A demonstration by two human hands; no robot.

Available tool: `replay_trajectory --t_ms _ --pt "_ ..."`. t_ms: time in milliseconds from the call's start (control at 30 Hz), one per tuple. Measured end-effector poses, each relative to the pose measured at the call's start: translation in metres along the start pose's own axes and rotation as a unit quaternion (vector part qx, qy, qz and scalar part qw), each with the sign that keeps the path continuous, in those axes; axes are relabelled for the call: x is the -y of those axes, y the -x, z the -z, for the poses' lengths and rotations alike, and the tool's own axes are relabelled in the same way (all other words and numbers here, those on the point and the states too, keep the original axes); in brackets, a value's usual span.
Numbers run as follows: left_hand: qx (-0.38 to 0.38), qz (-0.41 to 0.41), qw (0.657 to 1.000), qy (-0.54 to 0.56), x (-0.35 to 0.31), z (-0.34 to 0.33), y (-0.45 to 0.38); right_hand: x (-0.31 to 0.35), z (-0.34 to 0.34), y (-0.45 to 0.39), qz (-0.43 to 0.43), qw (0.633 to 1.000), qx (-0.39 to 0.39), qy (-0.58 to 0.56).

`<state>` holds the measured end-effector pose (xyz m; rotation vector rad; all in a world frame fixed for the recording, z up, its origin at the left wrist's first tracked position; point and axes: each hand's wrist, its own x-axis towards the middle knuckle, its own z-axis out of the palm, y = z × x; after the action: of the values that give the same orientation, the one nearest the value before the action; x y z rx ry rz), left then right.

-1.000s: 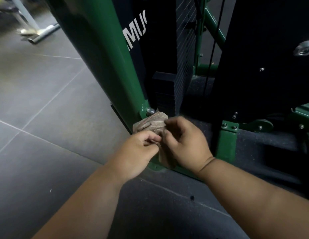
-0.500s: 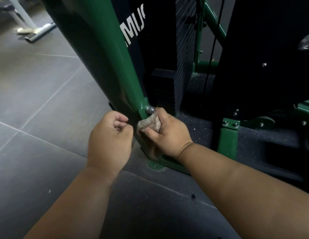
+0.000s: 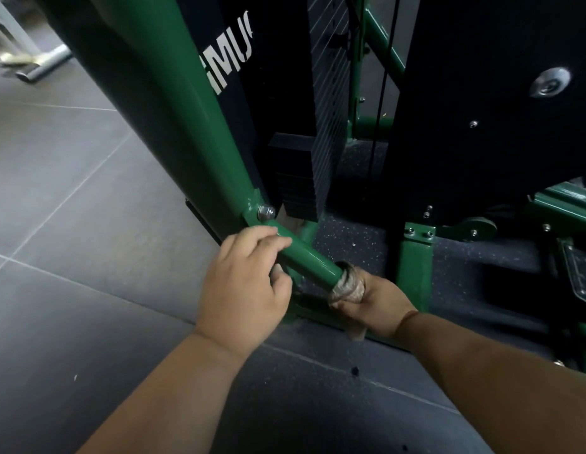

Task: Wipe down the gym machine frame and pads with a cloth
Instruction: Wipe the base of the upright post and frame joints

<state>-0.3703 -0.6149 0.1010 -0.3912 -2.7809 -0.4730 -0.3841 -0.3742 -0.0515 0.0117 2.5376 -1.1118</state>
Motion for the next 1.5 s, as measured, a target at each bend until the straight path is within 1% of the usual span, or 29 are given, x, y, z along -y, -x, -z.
replay_trajectory --t_ms 100,167,233,333,433,567,633,667,733,833,867,900,933,967,1033,1100,1133,1200,1267,1300,1367,1400,1467,1500 --pt "0.028 -0.039 0.998 -0.029 0.005 -0.004 0.003 0.036 0.004 0.0 0.057 0.996 -0.044 0.046" --pt "0.044 -0.048 0.997 -0.04 0.008 -0.006 0.005 0.076 0.003 -0.009 0.107 0.992 -0.069 0.018" --pt "0.04 -0.044 0.997 -0.042 0.011 -0.008 0.006 0.116 0.004 -0.019 0.143 0.987 -0.078 -0.013" --pt "0.035 -0.036 0.998 -0.038 0.013 -0.009 0.007 0.13 0.008 -0.027 0.149 0.986 -0.074 -0.031" --pt "0.048 -0.039 0.997 -0.051 0.015 -0.01 0.009 0.099 0.005 -0.019 0.114 0.992 -0.056 -0.017" --pt "0.071 -0.037 0.993 -0.09 0.005 -0.014 0.01 0.052 0.006 -0.007 0.041 0.999 -0.033 0.001" --pt "0.098 -0.039 0.986 -0.128 -0.007 -0.022 0.015 0.028 0.007 -0.001 0.002 1.0 -0.004 0.012" --pt "0.113 -0.04 0.983 -0.141 -0.012 -0.025 0.017 0.009 0.006 0.005 -0.038 0.999 0.02 0.014" --pt "0.128 -0.043 0.979 -0.15 -0.015 -0.029 0.02 -0.042 0.008 0.018 -0.109 0.991 0.064 0.047" --pt "0.119 -0.053 0.98 -0.153 -0.007 -0.027 0.019 -0.101 0.013 0.04 -0.186 0.965 0.085 0.166" --pt "0.117 -0.055 0.98 -0.154 -0.006 -0.027 0.019 -0.114 0.012 0.039 -0.201 0.959 0.085 0.181" --pt "0.114 -0.054 0.98 -0.154 -0.006 -0.027 0.019 -0.121 0.009 0.034 -0.196 0.964 0.089 0.158" --pt "0.112 -0.051 0.981 -0.153 -0.007 -0.027 0.018 -0.12 0.006 0.029 -0.179 0.974 0.099 0.099" --pt "0.112 -0.047 0.981 -0.15 -0.009 -0.028 0.017 -0.116 0.003 0.022 -0.152 0.984 0.089 0.02" --pt "0.113 -0.04 0.982 -0.146 -0.011 -0.029 0.016 -0.102 0.0 0.004 -0.117 0.981 0.101 -0.117" --pt "0.117 -0.04 0.981 -0.15 -0.012 -0.029 0.014 -0.063 0.015 -0.003 -0.086 0.974 0.157 -0.142" --pt "0.12 -0.043 0.98 -0.153 -0.011 -0.03 0.013 -0.04 0.024 -0.005 -0.076 0.969 0.173 -0.162" --pt "0.122 -0.047 0.98 -0.152 -0.009 -0.031 0.01 -0.014 0.031 -0.021 -0.093 0.956 0.179 -0.214" --pt "0.121 -0.051 0.98 -0.15 -0.006 -0.033 0.007 0.023 0.031 -0.042 -0.066 0.945 0.175 -0.267" --pt "0.121 -0.052 0.98 -0.148 -0.006 -0.034 0.004 0.042 0.031 -0.053 -0.047 0.935 0.188 -0.297" --pt "0.116 -0.049 0.982 -0.144 -0.004 -0.036 -0.001 0.075 0.032 -0.07 -0.053 0.917 0.227 -0.324" --pt "0.111 -0.047 0.983 -0.138 -0.004 -0.037 -0.003 0.089 0.034 -0.071 -0.043 0.92 0.233 -0.313" --pt "0.1 -0.045 0.985 -0.136 -0.004 -0.039 -0.006 0.098 0.034 -0.077 -0.009 0.924 0.217 -0.316" --pt "0.095 -0.047 0.984 -0.14 -0.005 -0.04 -0.006 0.095 0.032 -0.078 0.005 0.928 0.193 -0.318"
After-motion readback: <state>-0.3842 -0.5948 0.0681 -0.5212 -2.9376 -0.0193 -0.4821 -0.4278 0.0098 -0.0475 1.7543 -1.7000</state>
